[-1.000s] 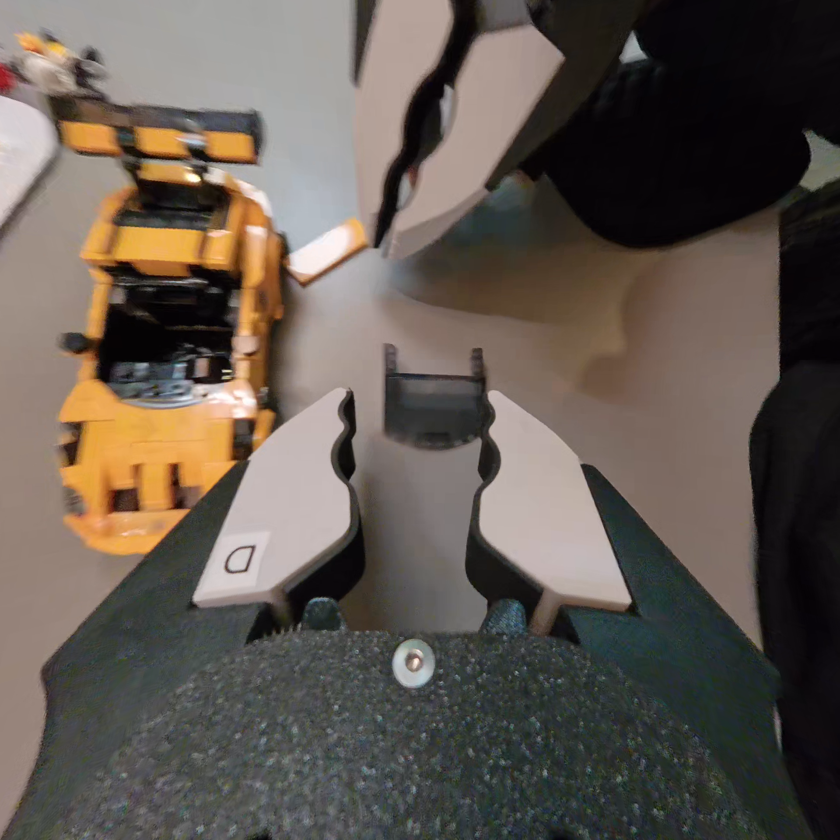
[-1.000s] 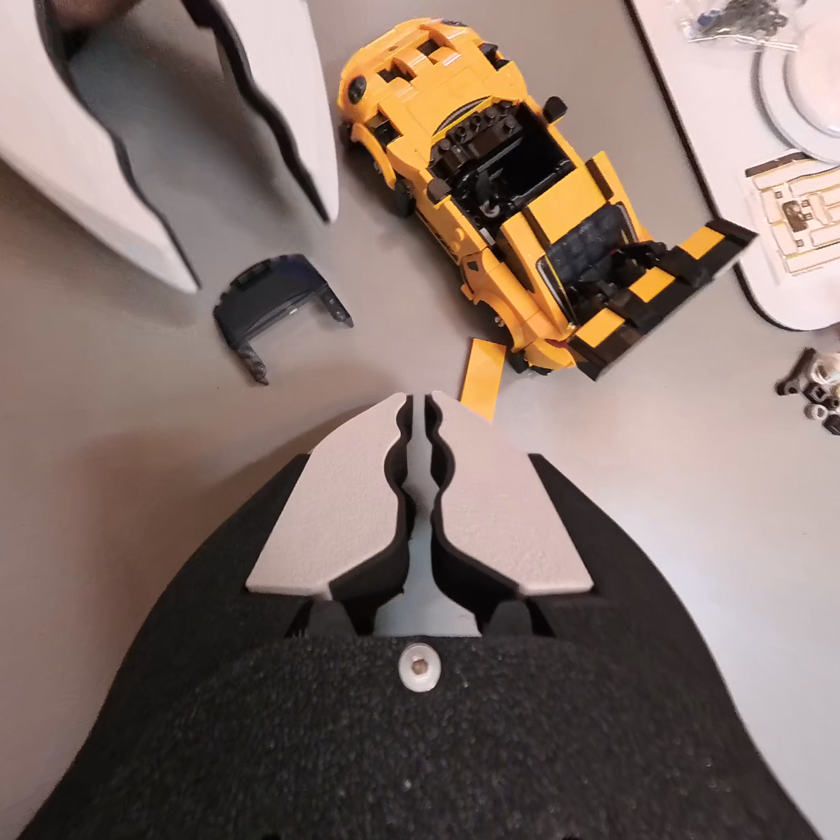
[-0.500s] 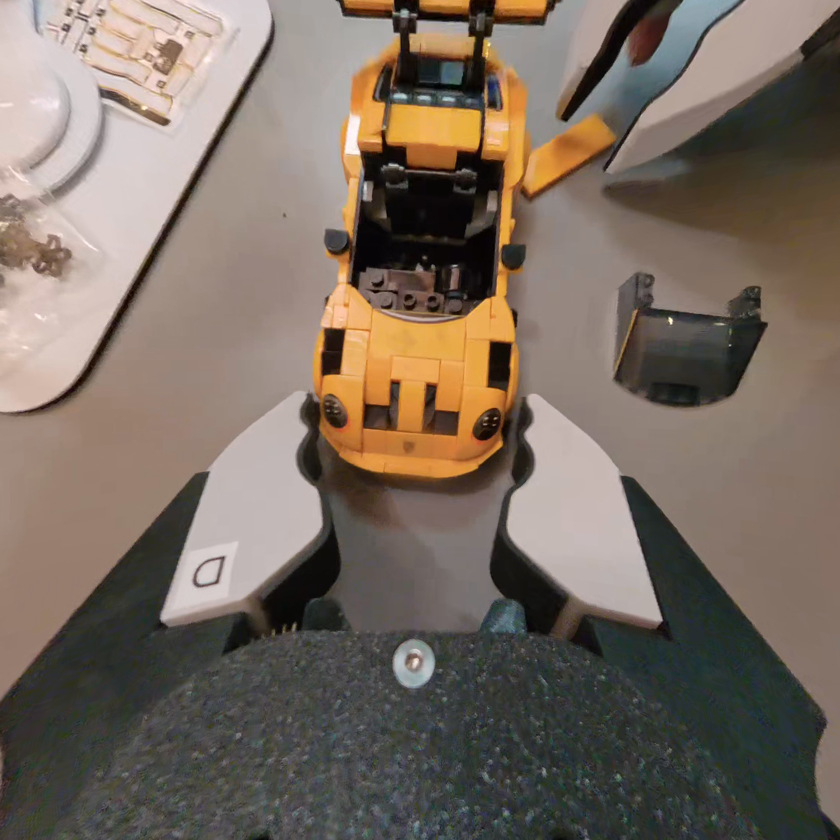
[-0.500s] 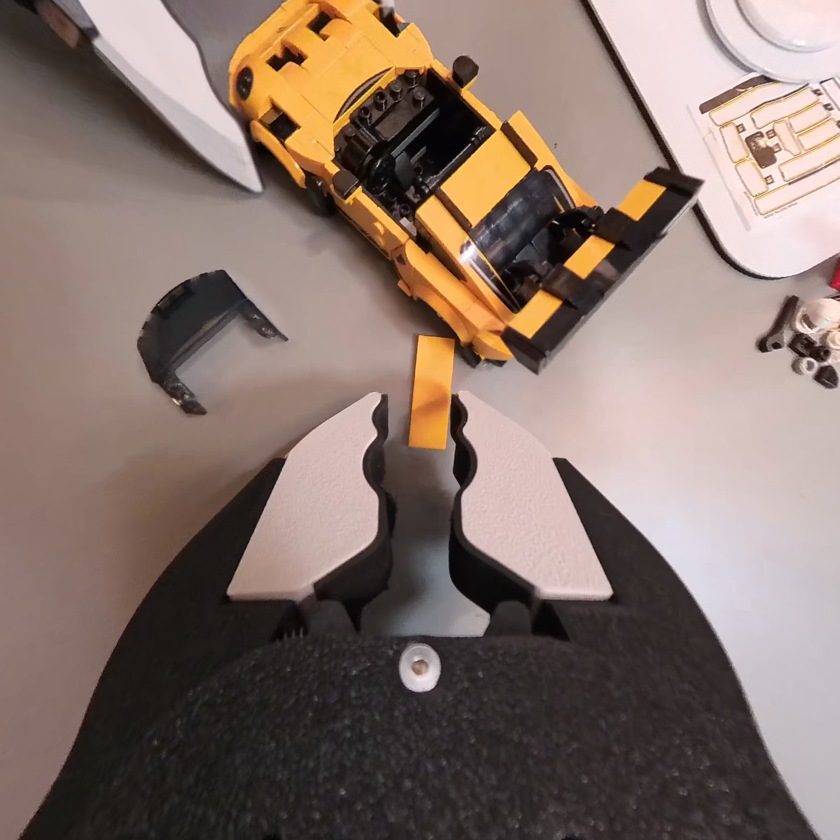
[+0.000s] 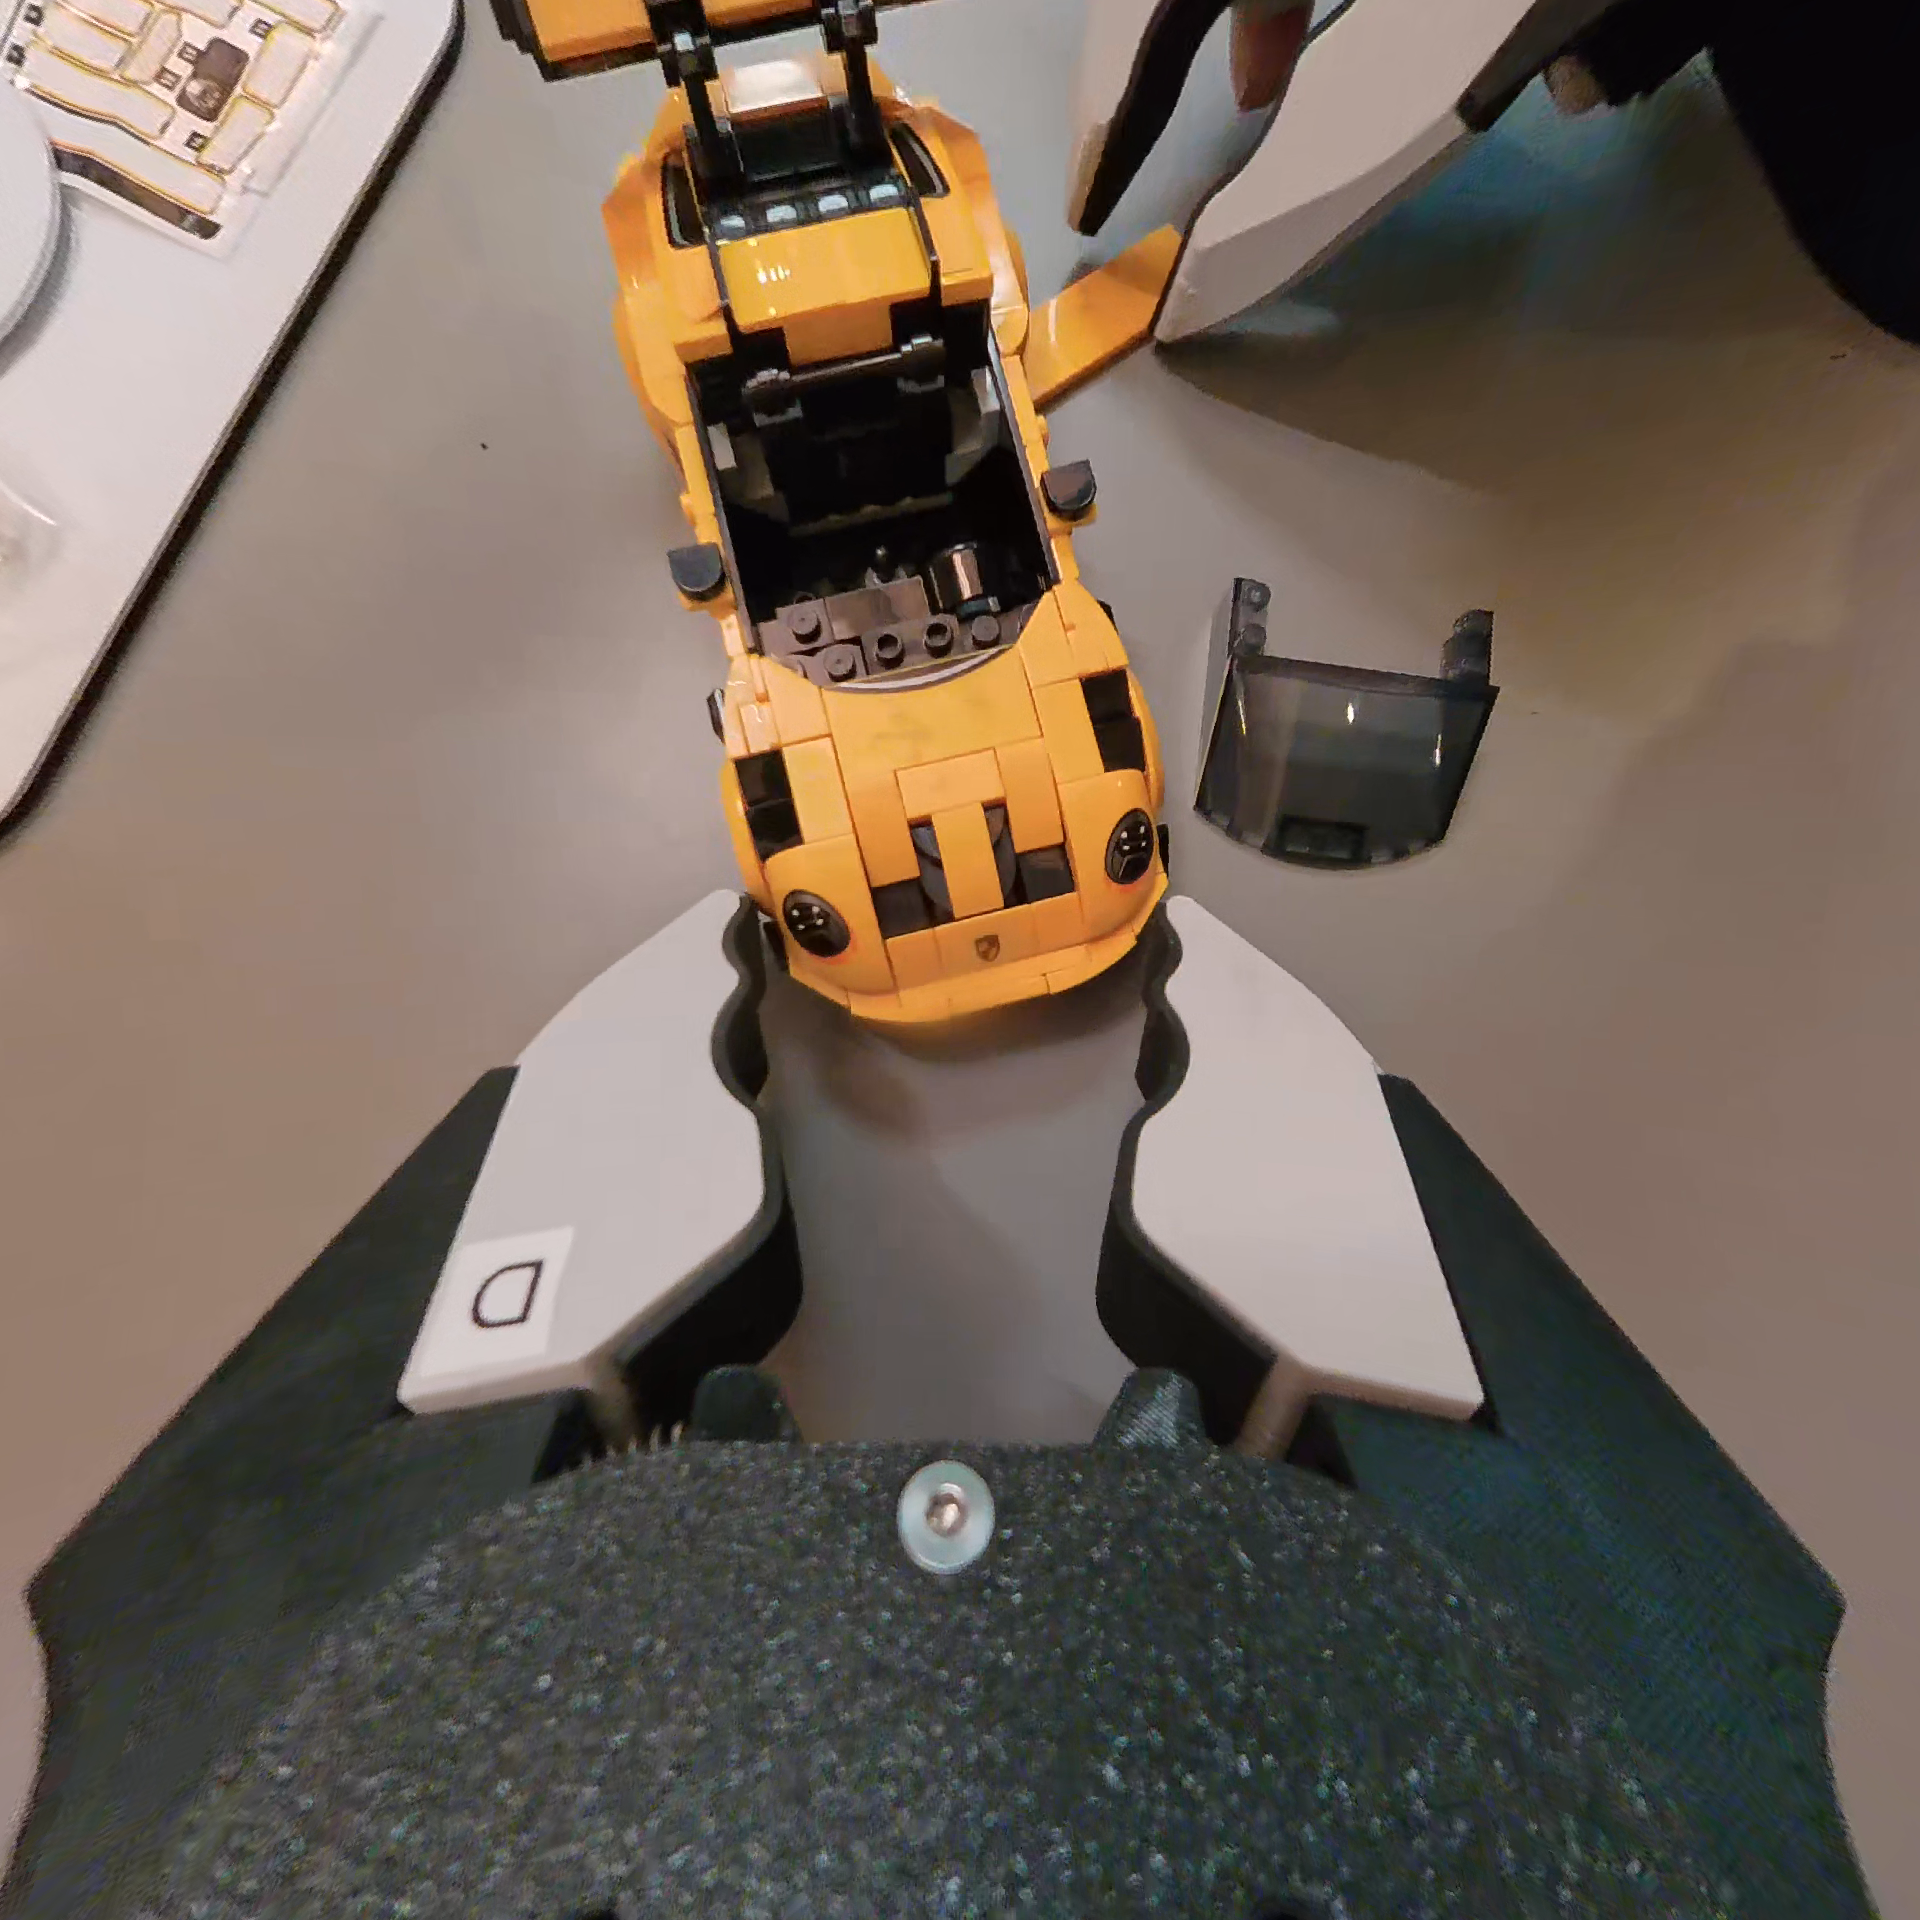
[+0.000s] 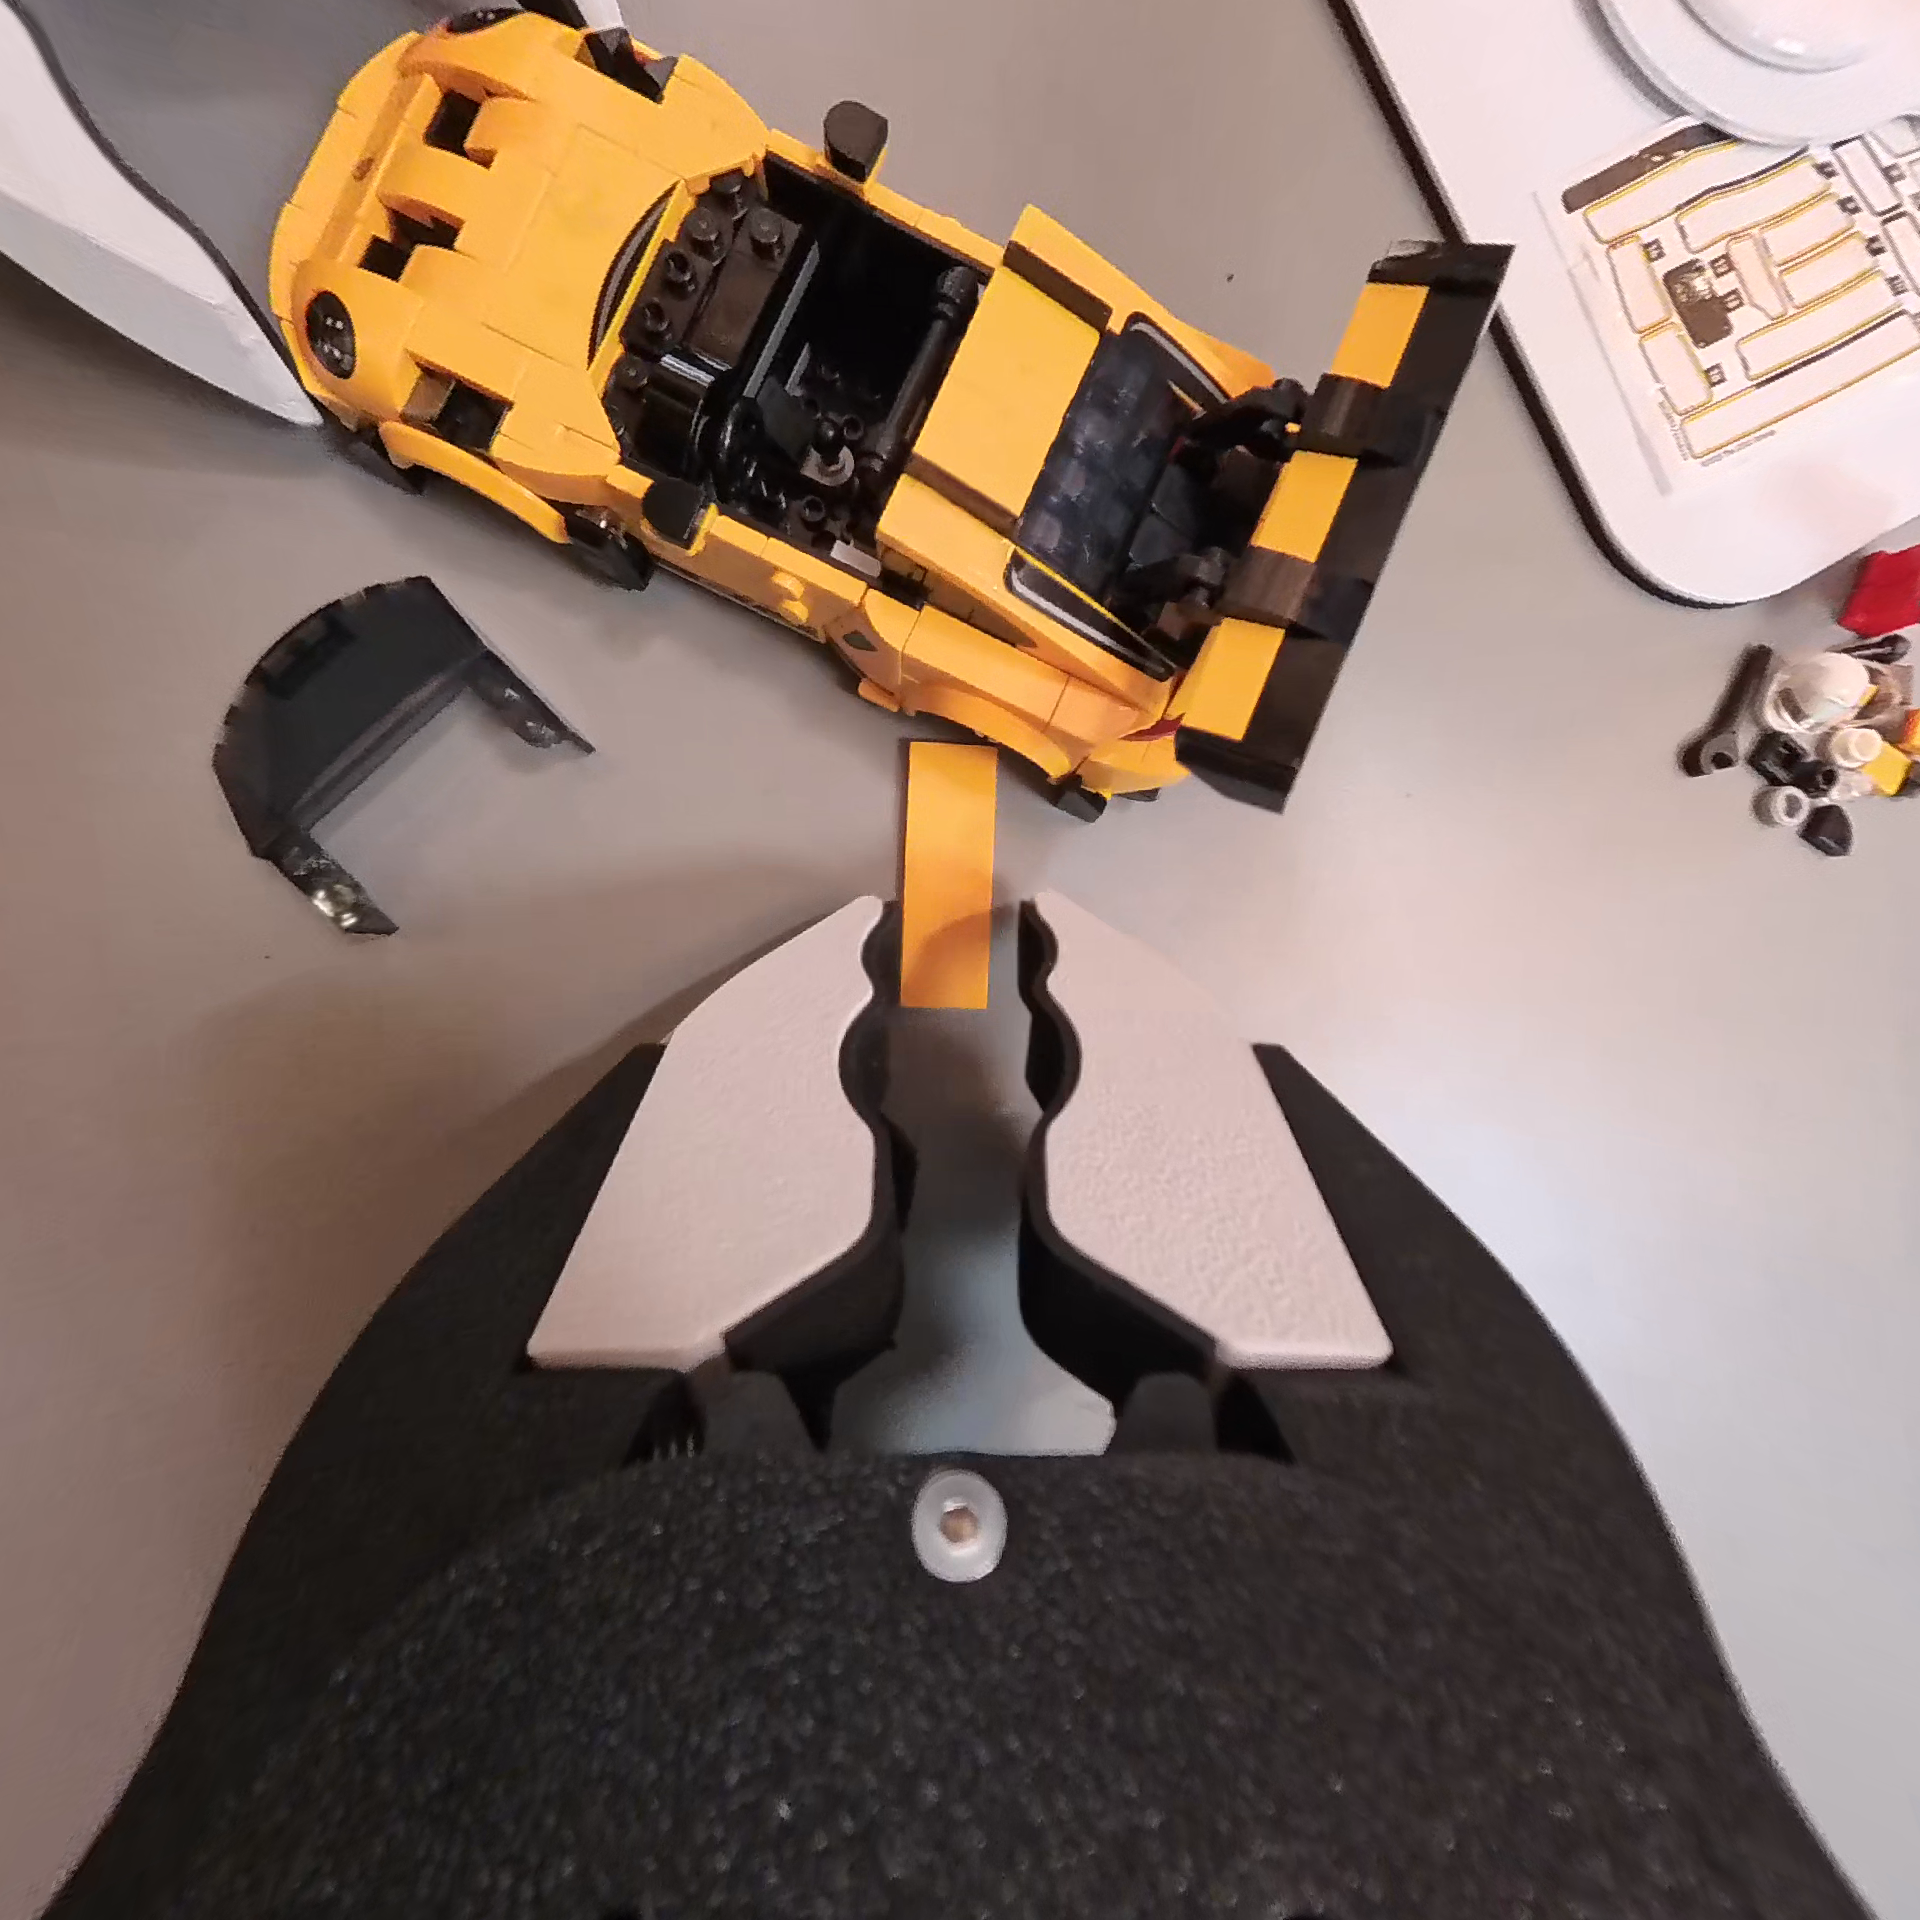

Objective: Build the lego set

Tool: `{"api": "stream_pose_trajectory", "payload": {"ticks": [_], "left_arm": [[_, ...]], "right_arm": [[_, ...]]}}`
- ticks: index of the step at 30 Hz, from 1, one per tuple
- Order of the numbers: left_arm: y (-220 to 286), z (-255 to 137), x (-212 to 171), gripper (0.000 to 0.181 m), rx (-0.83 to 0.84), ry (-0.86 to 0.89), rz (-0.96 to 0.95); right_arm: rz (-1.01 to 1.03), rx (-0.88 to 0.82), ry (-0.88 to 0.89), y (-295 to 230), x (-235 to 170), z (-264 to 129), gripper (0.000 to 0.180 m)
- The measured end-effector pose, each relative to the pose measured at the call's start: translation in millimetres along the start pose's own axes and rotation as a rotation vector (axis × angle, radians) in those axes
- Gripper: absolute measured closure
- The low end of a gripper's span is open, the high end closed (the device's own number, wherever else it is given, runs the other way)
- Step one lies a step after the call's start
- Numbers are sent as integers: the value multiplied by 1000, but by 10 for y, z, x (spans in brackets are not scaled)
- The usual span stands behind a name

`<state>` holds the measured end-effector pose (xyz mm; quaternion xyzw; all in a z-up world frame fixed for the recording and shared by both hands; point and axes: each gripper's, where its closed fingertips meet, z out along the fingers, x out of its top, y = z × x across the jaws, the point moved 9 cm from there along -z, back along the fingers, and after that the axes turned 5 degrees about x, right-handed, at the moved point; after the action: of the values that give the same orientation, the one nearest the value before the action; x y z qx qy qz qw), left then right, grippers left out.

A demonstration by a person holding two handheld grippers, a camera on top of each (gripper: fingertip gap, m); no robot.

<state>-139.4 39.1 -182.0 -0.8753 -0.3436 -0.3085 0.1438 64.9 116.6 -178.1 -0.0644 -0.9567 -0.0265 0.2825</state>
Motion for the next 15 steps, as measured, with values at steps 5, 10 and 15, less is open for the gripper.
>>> {"api": "stream_pose_trajectory", "payload": {"ticks": [5, 10, 15], "left_arm": [[7, 0, -1, 111, 3, 3, 1], [28, 7, 10, 112, 13, 0, -8], [56, 21, 21, 112, 31, 0, -38]], "right_arm": [[16, 33, 69, -113, 44, -158, 158], [64, 202, 132, -411, 103, -141, 157], [35, 243, 152, -574, 122, -97, 154]]}}
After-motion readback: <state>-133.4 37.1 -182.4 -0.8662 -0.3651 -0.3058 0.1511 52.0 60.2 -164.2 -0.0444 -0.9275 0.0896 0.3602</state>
